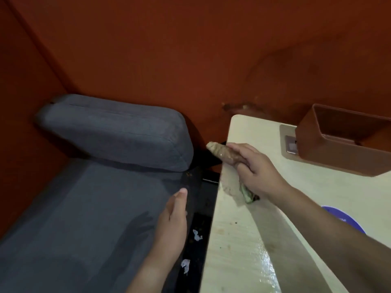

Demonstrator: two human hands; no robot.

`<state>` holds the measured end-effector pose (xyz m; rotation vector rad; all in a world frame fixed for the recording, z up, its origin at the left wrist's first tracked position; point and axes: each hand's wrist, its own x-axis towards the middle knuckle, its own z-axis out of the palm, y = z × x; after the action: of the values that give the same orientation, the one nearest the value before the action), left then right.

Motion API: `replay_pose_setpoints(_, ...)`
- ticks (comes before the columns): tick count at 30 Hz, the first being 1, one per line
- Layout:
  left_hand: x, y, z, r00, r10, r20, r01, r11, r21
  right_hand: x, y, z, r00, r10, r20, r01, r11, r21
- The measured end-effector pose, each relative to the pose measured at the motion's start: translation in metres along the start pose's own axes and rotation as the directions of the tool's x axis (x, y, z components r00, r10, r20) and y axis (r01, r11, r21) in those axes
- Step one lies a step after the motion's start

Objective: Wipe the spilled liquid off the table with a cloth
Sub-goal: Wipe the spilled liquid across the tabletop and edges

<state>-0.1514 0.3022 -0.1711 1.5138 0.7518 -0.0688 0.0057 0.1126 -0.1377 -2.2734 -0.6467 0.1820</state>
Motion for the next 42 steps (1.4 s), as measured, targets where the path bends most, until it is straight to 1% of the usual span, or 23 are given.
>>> replay_pose_setpoints(3, -0.003, -0.002, -0.002, 0.999, 0.034, 0.011, -0.034, 0.999, 0.026, -0.012, -0.011, 0.014, 0.997, -0.042, 0.067, 0.053, 0.982, -0.180)
replay_pose_setpoints(6, -0.004, 0.000, -0.005, 0.997, 0.070, 0.034, -0.070, 0.997, 0.005, -0.066, -0.034, 0.035, 0.978, -0.108, 0.179, 0.140, 0.973, -0.182)
replay_pose_setpoints(8, -0.006, 0.003, -0.008, 0.991, 0.114, 0.076, -0.116, 0.993, 0.019, -0.110, -0.052, 0.044, 0.961, -0.180, 0.210, 0.212, 0.967, -0.141)
replay_pose_setpoints(10, -0.009, 0.007, -0.010, 0.973, 0.166, 0.158, -0.177, 0.983, 0.058, -0.157, -0.070, 0.056, 0.942, -0.270, 0.202, 0.298, 0.946, -0.128)
replay_pose_setpoints(11, -0.011, 0.009, -0.011, 0.960, 0.180, 0.217, -0.202, 0.976, 0.084, -0.174, -0.079, 0.062, 0.932, -0.310, 0.188, 0.340, 0.926, -0.161)
replay_pose_setpoints(12, -0.014, 0.012, -0.011, 0.941, 0.184, 0.283, -0.223, 0.968, 0.111, -0.191, -0.087, 0.066, 0.931, -0.312, 0.188, 0.341, 0.928, -0.150)
replay_pose_setpoints(13, -0.016, 0.014, -0.010, 0.923, 0.181, 0.340, -0.238, 0.962, 0.134, -0.202, -0.092, 0.070, 0.945, -0.268, 0.189, 0.282, 0.958, -0.050)
replay_pose_setpoints(14, -0.019, 0.015, -0.010, 0.907, 0.170, 0.385, -0.247, 0.956, 0.159, -0.211, -0.097, 0.070, 0.954, -0.226, 0.197, 0.209, 0.972, 0.104)
replay_pose_setpoints(16, -0.025, 0.015, -0.010, 0.895, 0.155, 0.419, -0.244, 0.955, 0.167, -0.222, -0.096, 0.067, 0.974, -0.149, 0.171, 0.112, 0.972, 0.209)
replay_pose_setpoints(18, -0.028, 0.012, -0.012, 0.904, 0.153, 0.398, -0.228, 0.962, 0.149, -0.221, -0.091, 0.057, 0.997, -0.012, 0.079, -0.011, 0.959, 0.284)
replay_pose_setpoints(19, -0.029, 0.009, -0.015, 0.909, 0.155, 0.386, -0.226, 0.963, 0.147, -0.218, -0.087, 0.051, 0.999, 0.017, 0.027, -0.023, 0.966, 0.258)
replay_pose_setpoints(20, -0.031, 0.006, -0.018, 0.911, 0.158, 0.380, -0.229, 0.962, 0.148, -0.212, -0.085, 0.049, 1.000, 0.019, 0.017, -0.022, 0.979, 0.203)
replay_pose_setpoints(23, -0.039, -0.003, -0.026, 0.896, 0.161, 0.415, -0.246, 0.956, 0.161, -0.210, -0.089, 0.059, 0.998, 0.008, 0.055, -0.010, 0.999, 0.039)
replay_pose_setpoints(26, -0.049, -0.013, -0.032, 0.876, 0.140, 0.462, -0.257, 0.945, 0.201, -0.234, -0.099, 0.082, 0.993, -0.094, 0.073, 0.098, 0.994, -0.050)
replay_pose_setpoints(29, -0.061, -0.028, -0.045, 0.845, 0.148, 0.514, -0.317, 0.913, 0.258, -0.265, -0.114, 0.100, 0.969, -0.223, 0.111, 0.222, 0.975, 0.014)
replay_pose_setpoints(31, -0.071, -0.039, -0.055, 0.810, 0.129, 0.572, -0.336, 0.901, 0.273, -0.284, -0.120, 0.107, 0.962, -0.255, 0.094, 0.253, 0.967, 0.032)
replay_pose_setpoints(33, -0.083, -0.047, -0.066, 0.782, 0.094, 0.616, -0.323, 0.906, 0.272, -0.292, -0.125, 0.107, 0.974, -0.197, 0.111, 0.191, 0.980, 0.063)
replay_pose_setpoints(35, -0.092, -0.051, -0.076, 0.780, 0.057, 0.623, -0.282, 0.921, 0.268, -0.292, -0.129, 0.100, 0.995, -0.033, 0.091, 0.011, 0.972, 0.234)
replay_pose_setpoints(36, -0.097, -0.050, -0.083, 0.780, 0.046, 0.624, -0.266, 0.927, 0.265, -0.291, -0.135, 0.095, 0.992, 0.107, 0.069, -0.125, 0.916, 0.381)
replay_pose_setpoints(37, -0.101, -0.048, -0.087, 0.778, 0.030, 0.627, -0.245, 0.934, 0.260, -0.289, -0.140, 0.090, 0.964, 0.259, 0.067, -0.253, 0.804, 0.538)
replay_pose_setpoints(38, -0.104, -0.046, -0.091, 0.773, 0.003, 0.635, -0.206, 0.947, 0.247, -0.287, -0.144, 0.087, 0.920, 0.382, 0.084, -0.338, 0.667, 0.664)
replay_pose_setpoints(40, -0.113, -0.038, -0.098, 0.746, -0.086, 0.661, -0.069, 0.976, 0.205, -0.287, -0.153, 0.082, 0.829, 0.541, 0.138, -0.406, 0.414, 0.815)
replay_pose_setpoints(42, -0.123, -0.023, -0.102, 0.723, -0.124, 0.680, 0.013, 0.986, 0.166, -0.284, -0.168, 0.075, 0.777, 0.609, 0.156, -0.397, 0.283, 0.873)
